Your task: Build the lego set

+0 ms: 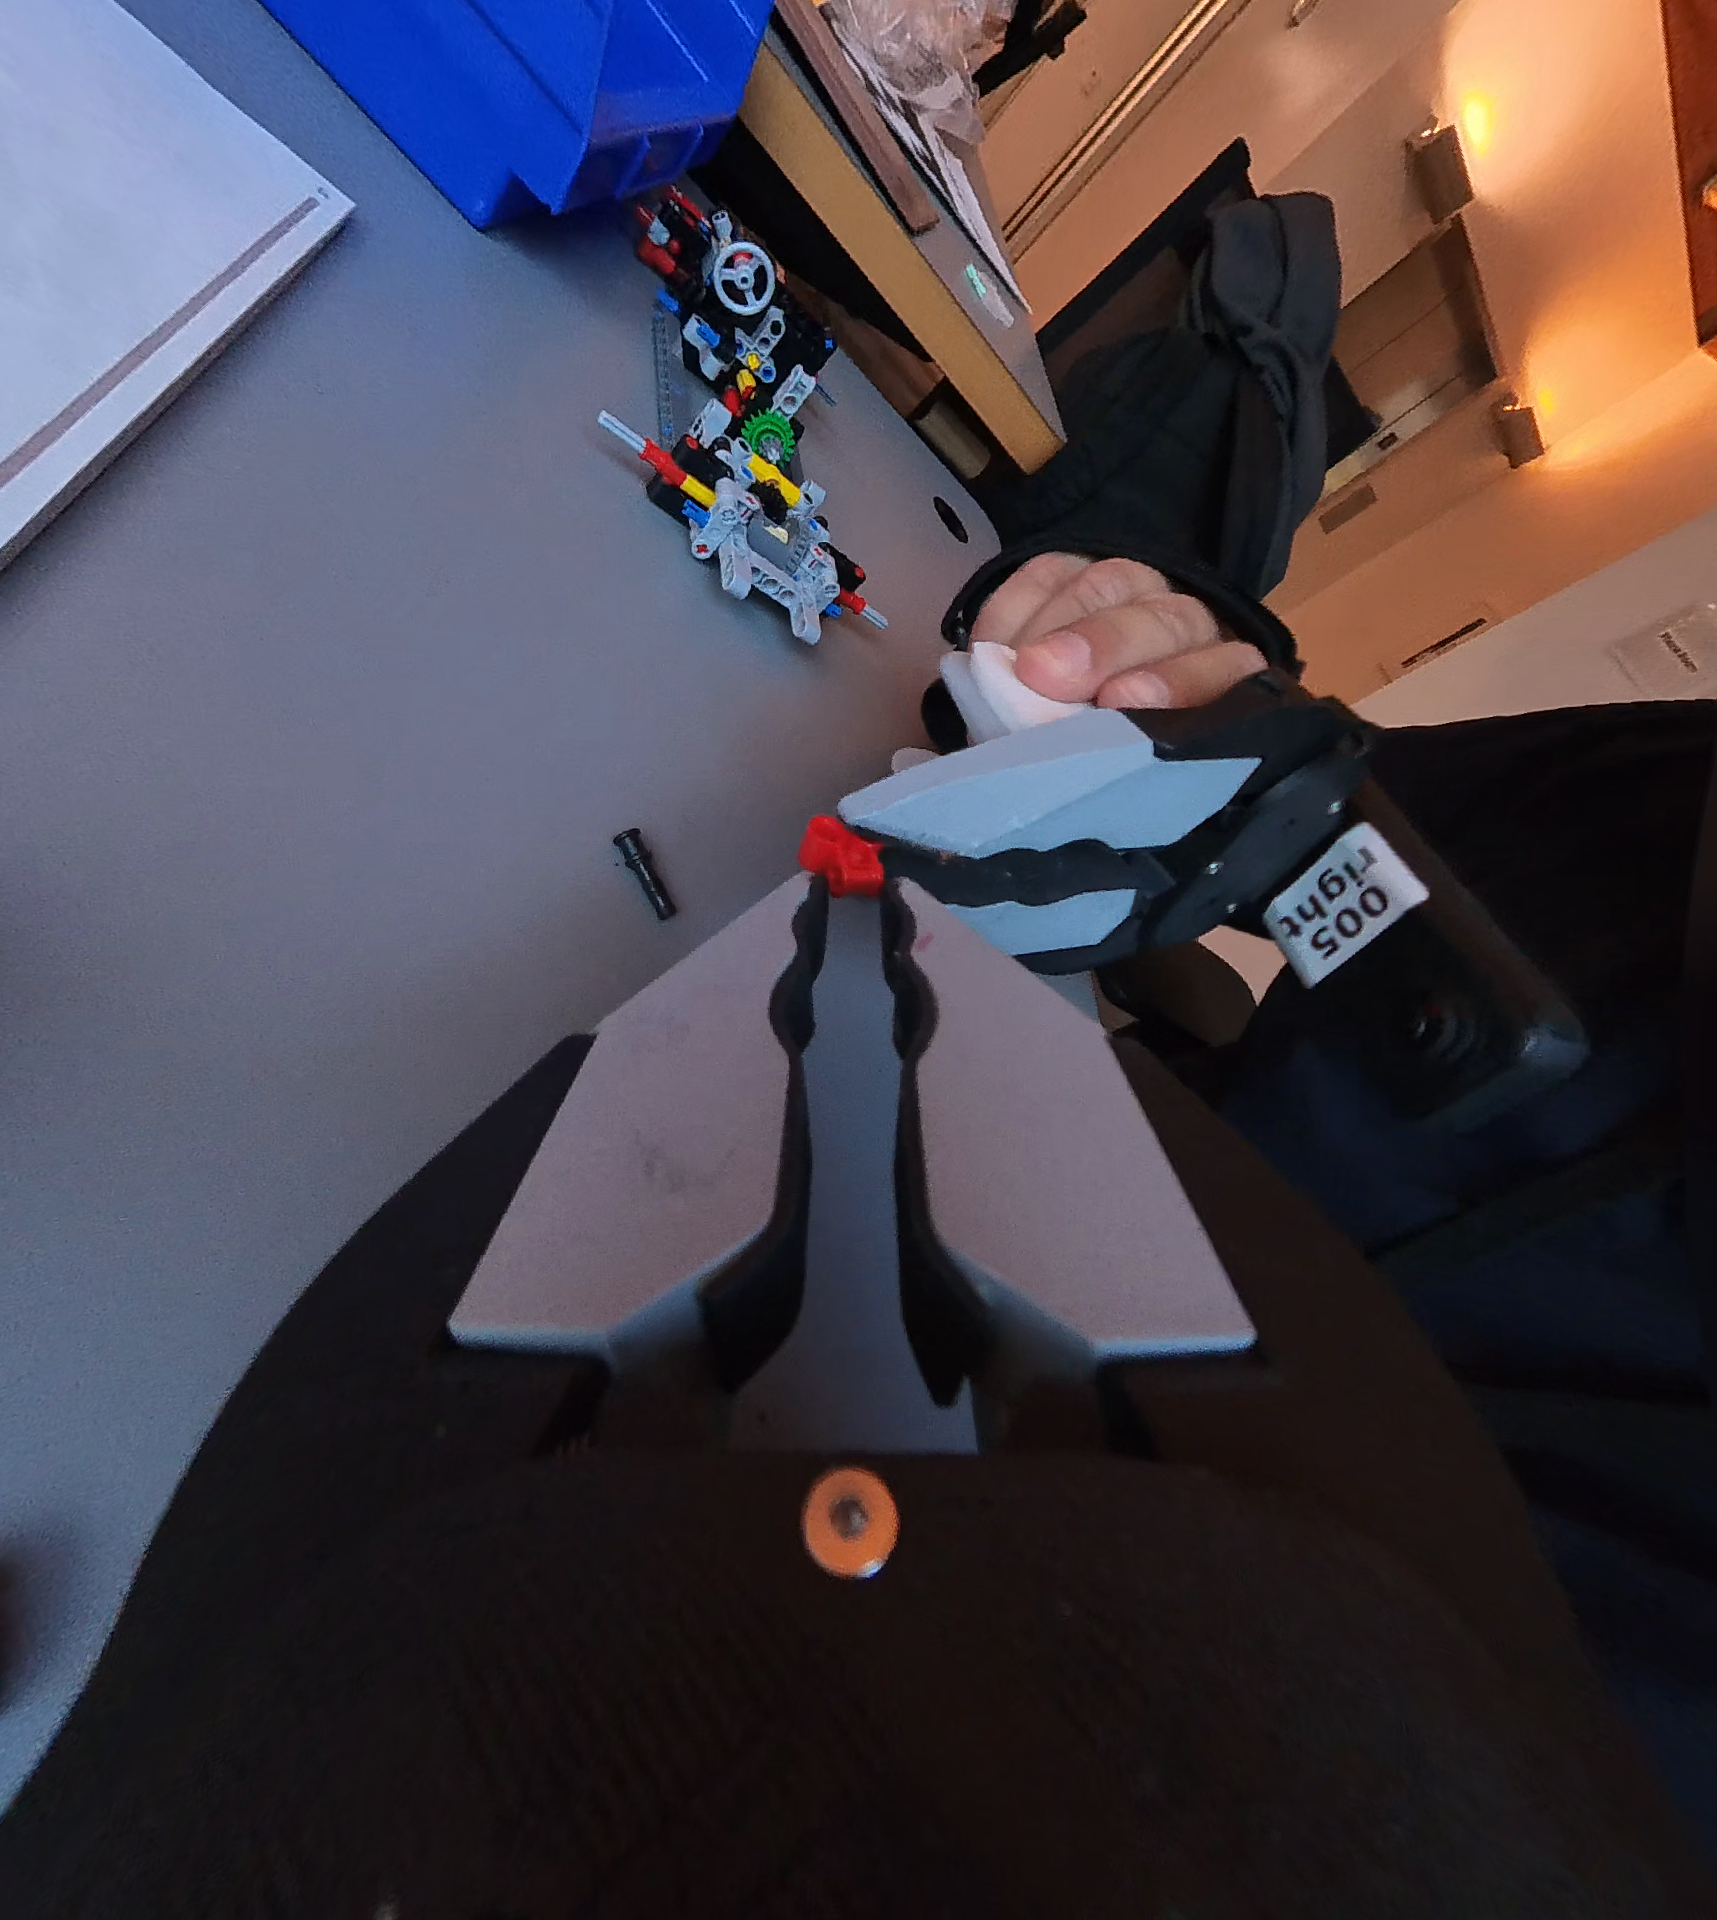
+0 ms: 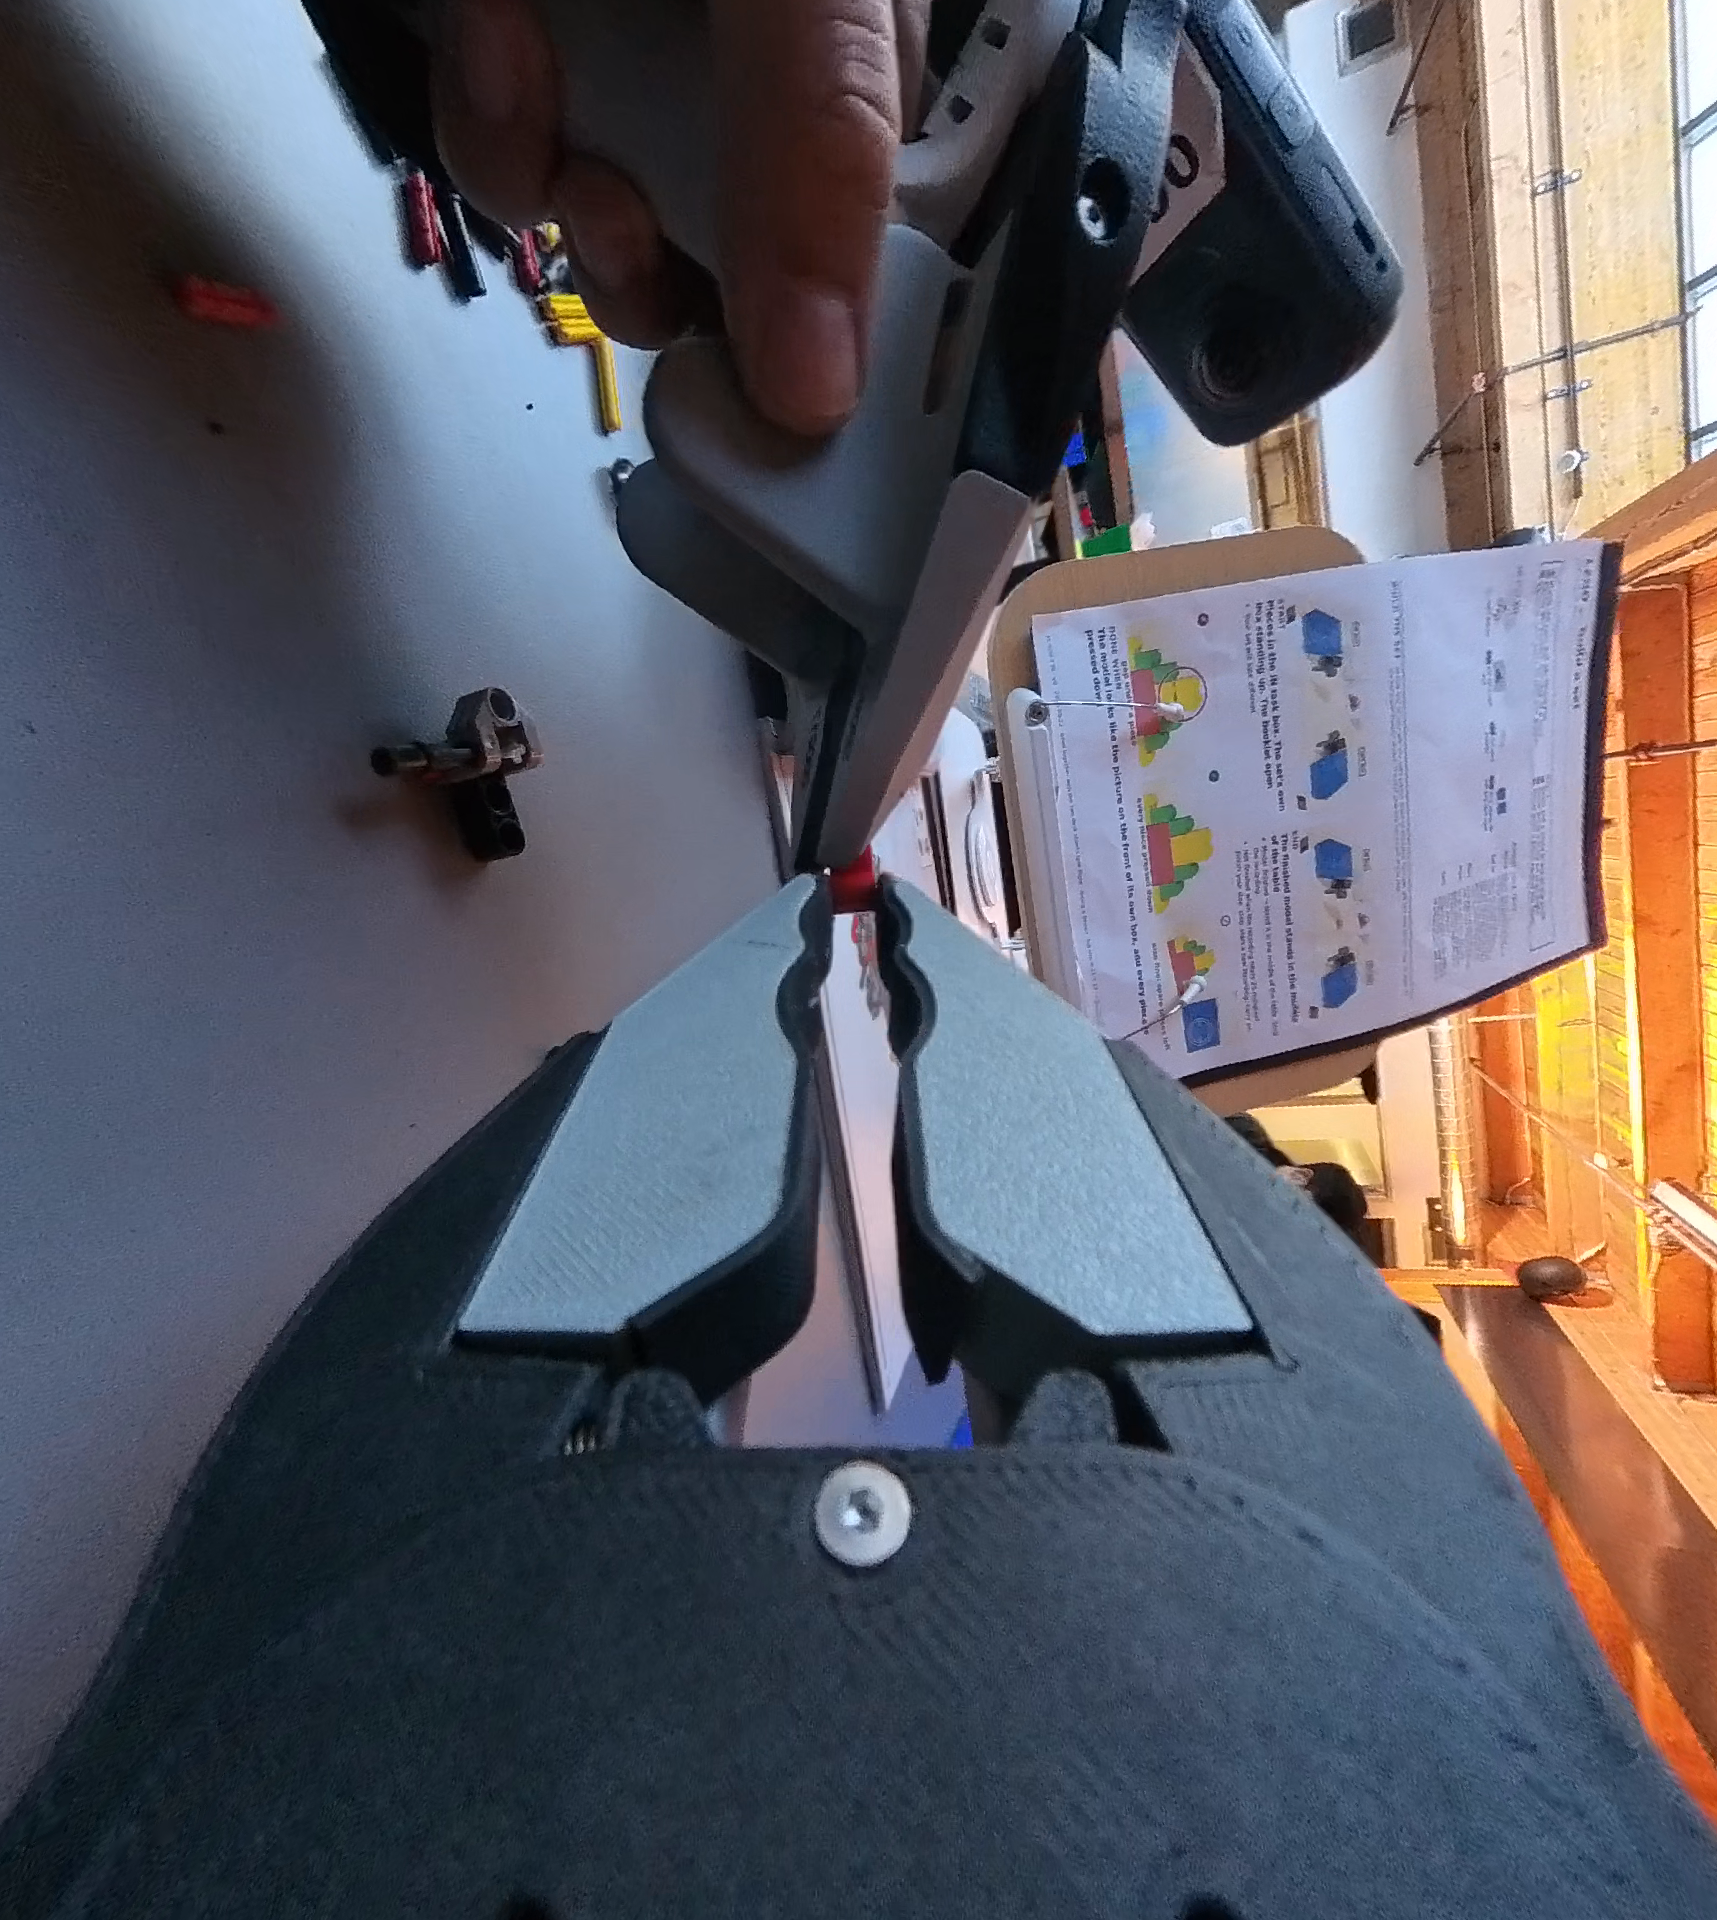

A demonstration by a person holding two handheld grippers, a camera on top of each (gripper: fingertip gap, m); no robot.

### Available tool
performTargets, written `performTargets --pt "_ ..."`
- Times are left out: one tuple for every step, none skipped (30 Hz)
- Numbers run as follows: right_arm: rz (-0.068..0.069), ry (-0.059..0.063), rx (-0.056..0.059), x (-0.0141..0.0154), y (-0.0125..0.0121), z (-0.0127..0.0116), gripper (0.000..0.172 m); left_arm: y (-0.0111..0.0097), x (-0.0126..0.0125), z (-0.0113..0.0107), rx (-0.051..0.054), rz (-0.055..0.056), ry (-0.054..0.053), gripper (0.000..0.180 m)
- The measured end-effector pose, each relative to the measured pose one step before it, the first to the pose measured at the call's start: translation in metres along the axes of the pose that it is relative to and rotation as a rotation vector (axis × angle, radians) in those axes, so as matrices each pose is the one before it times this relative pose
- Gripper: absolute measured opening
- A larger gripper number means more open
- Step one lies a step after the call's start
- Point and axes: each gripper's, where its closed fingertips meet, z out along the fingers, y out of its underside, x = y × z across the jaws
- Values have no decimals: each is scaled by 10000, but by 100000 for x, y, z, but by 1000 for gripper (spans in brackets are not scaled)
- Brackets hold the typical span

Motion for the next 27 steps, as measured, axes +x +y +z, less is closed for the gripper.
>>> performTargets --pt "-137 92 -18 8 -37 11 5 -15 43 -22 25 -60 79 9" --pt "-97 68 -29 6 -10 15 5 -12 88 -30 18 -62 104 12" --pt "-30 13 -19 -21 9 25 5 -3 4 -2 10 -33 41 12" --pt "28 -3 20 11 -2 -3 4 -10 -51 -5 25 38 -28 10" --pt "39 11 48 73 -46 -39 4 -44 -6 -14 53 87 -17 9" --pt "17 30 6 87 -5 -32 5 -74 39 2 62 32 15 9" --pt "-26 17 -11 29 5 -4 5 -8 -4 0 8 45 -21 8" --pt "-56 7 -9 -28 5 -2 5 45 -37 17 -22 98 -56 8" --pt "-54 2 -6 -51 12 10 5 64 -54 17 -36 108 -87 8" --pt "-9 -18 -4 -66 12 16 5 71 -66 10 -48 131 -101 8" --pt "52 -35 38 -55 -18 18 5 63 -21 -4 -58 107 -64 8" --pt "98 -47 92 -25 -33 3 4 35 5 -30 -41 94 -18 8" --pt "145 -61 141 18 -52 1 5 0 46 -29 -10 94 32 8" --pt "210 -106 154 29 -49 -35 5 12 64 -17 -3 73 70 8" --pt "255 -132 124 8 -51 -50 5 3 70 10 9 29 95 8" --pt "252 -125 96 -3 -18 -47 6 17 53 4 5 2 86 8" --pt "200 -112 77 -20 6 -13 6 37 -7 21 -12 4 38 8" --pt "177 -119 71 -79 36 20 6 77 -45 17 -37 20 1 8" --pt "207 -133 76 -77 31 28 6 57 -37 -1 -37 37 3 8" --pt "232 -129 82 -37 9 11 6 26 2 5 -9 38 18 8" --pt "260 -129 98 -9 -9 -8 6 3 27 1 3 34 31 8" --pt "309 -165 120 -31 -9 -4 6 23 15 -8 -5 23 33 8" --pt "413 -228 162 -57 -33 8 7 42 6 4 -10 26 36 8" --pt "551 -327 262 -88 -129 -18 9 19 61 1 34 41 62 7" --pt "619 -417 308 -122 -200 -94 14 -89 184 3 120 29 127 7" --pt "601 -356 300 -35 -235 -165 16 -30 255 -1 86 26 172 7" --pt "520 -308 272 -42 -170 -147 17 3 252 30 37 46 170 8"
